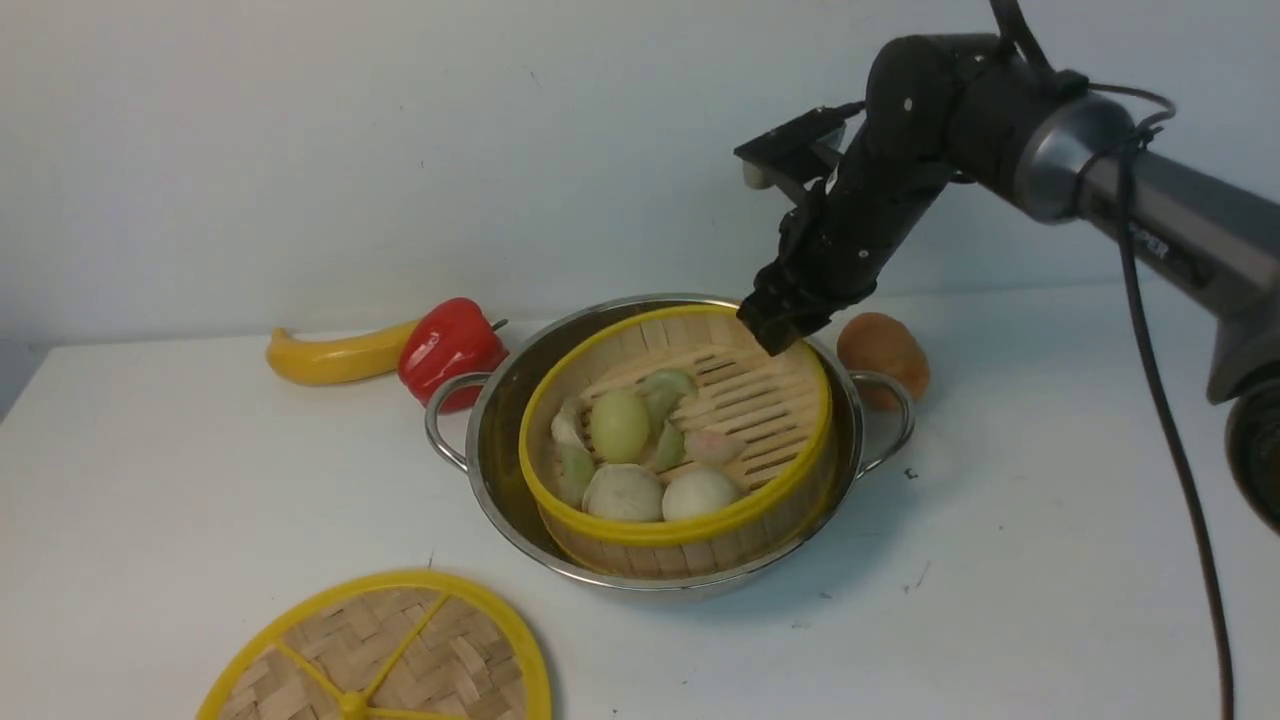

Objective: Place the steamer in the pot on the white table, and put the lid on the steamer.
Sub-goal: 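Place the bamboo steamer basket of food into the steel pot with the right gripper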

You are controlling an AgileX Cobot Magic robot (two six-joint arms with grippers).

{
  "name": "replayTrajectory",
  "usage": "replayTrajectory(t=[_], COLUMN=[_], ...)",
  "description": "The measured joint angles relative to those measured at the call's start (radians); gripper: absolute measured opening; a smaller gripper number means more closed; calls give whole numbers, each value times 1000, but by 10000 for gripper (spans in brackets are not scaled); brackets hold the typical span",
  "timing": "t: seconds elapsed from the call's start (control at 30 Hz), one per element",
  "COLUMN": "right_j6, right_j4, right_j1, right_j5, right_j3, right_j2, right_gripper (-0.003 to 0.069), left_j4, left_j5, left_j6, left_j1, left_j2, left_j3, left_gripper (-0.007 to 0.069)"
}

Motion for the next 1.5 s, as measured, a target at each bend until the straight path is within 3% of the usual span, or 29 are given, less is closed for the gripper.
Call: replayTrajectory(t=[0.17,0.27,0.3,0.4,0.53,0.57,0.67,0.73,0.83,1.23,1.5], right_j6=[23,134,134,330,462,489,510,519,530,537,541], right_j4=[-123,-333,-348,-602,-737,-764,-736,-654,-564,-237,-60], right_j1=[0,2,2,-2,-3,-3,-4,-4,-4,-4,-4], right_j5=[4,6,6,4,4,2,2,3,4,4,5], right_j3=[-24,-73,-73,-103,-108,-108,-109,-109,-109,-111,-111], right_j2=[0,-1,-1,-31,-81,-106,-163,-207,-262,-591,-668], right_gripper=[416,435,435,392,318,272,145,46,-1,-2,6], left_j4=[0,0,0,0,0,0,0,0,0,0,0], left_j5=[0,0,0,0,0,0,0,0,0,0,0], left_j6=[0,0,0,0,0,0,0,0,0,0,0], left_j1=[0,0,0,0,0,0,0,0,0,0,0], left_j2=[0,0,0,0,0,0,0,0,0,0,0], left_j3=[0,0,0,0,0,0,0,0,0,0,0], left_gripper=[514,514,514,514,514,514,514,514,514,514,514])
